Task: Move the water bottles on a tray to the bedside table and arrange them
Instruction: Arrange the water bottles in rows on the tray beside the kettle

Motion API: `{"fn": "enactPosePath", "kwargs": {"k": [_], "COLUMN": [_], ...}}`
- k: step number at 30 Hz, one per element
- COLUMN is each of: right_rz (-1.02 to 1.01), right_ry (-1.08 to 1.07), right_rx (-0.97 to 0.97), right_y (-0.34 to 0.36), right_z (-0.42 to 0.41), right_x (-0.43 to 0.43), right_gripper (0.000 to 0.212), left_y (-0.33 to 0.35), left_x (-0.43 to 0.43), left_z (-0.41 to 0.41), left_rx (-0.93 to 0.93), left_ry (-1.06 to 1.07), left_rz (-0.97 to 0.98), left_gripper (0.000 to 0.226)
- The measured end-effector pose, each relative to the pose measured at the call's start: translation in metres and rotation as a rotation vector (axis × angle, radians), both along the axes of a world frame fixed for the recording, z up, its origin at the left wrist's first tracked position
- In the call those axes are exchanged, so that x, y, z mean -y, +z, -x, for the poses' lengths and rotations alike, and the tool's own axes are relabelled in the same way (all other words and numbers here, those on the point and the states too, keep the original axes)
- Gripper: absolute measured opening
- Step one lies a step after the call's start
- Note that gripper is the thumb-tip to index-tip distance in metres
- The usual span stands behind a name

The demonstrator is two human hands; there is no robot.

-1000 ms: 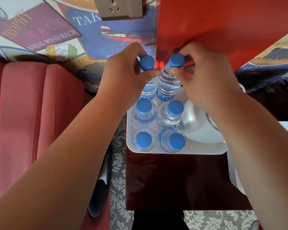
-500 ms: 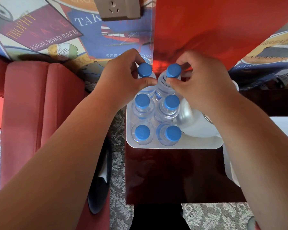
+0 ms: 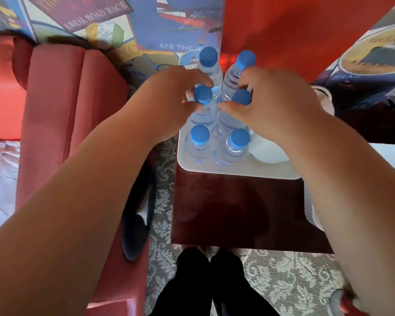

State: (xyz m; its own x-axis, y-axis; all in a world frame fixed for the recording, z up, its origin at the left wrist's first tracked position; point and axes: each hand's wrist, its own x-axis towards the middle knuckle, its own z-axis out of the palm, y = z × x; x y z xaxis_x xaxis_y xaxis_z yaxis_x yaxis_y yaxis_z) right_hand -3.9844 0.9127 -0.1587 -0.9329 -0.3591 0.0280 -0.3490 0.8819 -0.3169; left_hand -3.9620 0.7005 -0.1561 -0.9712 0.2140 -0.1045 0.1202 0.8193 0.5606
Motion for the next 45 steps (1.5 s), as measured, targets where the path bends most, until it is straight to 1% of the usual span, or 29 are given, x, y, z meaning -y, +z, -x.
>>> {"fn": "enactPosePath", "kwargs": {"k": [3,6,9,13,16,20,22,24,27,31,34,36,38,41,45], "right_rz": [-0.041,-0.055,-0.043,-0.03,-0.048,-0.025,-0.047,-0.085,-0.093,-0.055,-0.007,0.01,0.013,0.025,0.048], "right_ry": [0.082,0.146,0.16,0.168,0.146,0.092,0.061,0.072,0.097,0.146,0.146,0.11,0.076,0.073,0.012], "right_rx": [0.005,0.013,0.007,0.007,-0.012,-0.065,-0.063,-0.035,0.004,0.006,0.03,0.027,0.018,-0.004,-0.026], "right_y": [0.002,0.006,0.007,0.001,-0.003,-0.003,-0.002,-0.001,0.004,0.002,-0.002,-0.006,-0.007,-0.006,-0.002], "right_z": [0.003,0.01,0.014,0.011,0.007,0.004,0.002,0.0,0.0,0.001,0.003,0.003,0.003,0.002,0.001], "right_x": [-0.001,-0.005,-0.013,-0.015,-0.016,-0.01,-0.008,-0.009,-0.011,-0.007,-0.004,-0.004,-0.004,-0.006,-0.004], "right_gripper": [0.032,0.024,0.023,0.021,0.021,0.024,0.026,0.029,0.029,0.025,0.032,0.039,0.04,0.037,0.033], "left_y": [0.001,-0.001,-0.001,-0.001,0.0,-0.003,-0.003,-0.001,0.001,-0.001,-0.005,-0.007,-0.009,-0.01,-0.01], "left_x": [-0.008,-0.016,-0.022,-0.026,-0.029,-0.024,-0.023,-0.023,-0.017,-0.01,-0.012,-0.015,-0.018,-0.019,-0.018], "left_z": [0.002,0.002,0.006,0.01,0.009,0.011,0.009,0.007,0.008,0.006,0.007,0.008,0.009,0.009,0.01], "left_rx": [-0.051,-0.085,-0.107,-0.153,-0.125,-0.091,-0.063,-0.028,0.007,-0.034,-0.067,-0.096,-0.114,-0.098,-0.08], "left_ry": [0.022,0.096,0.128,0.111,0.078,-0.018,-0.006,-0.004,-0.011,0.015,0.063,0.086,0.11,0.119,0.106], "left_rz": [0.055,0.069,0.091,0.1,0.062,0.09,0.051,0.054,0.063,0.049,0.069,0.082,0.071,0.032,0.034], "left_gripper": [0.026,0.029,0.03,0.035,0.035,0.024,0.028,0.033,0.03,0.028,0.036,0.043,0.046,0.039,0.03]}}
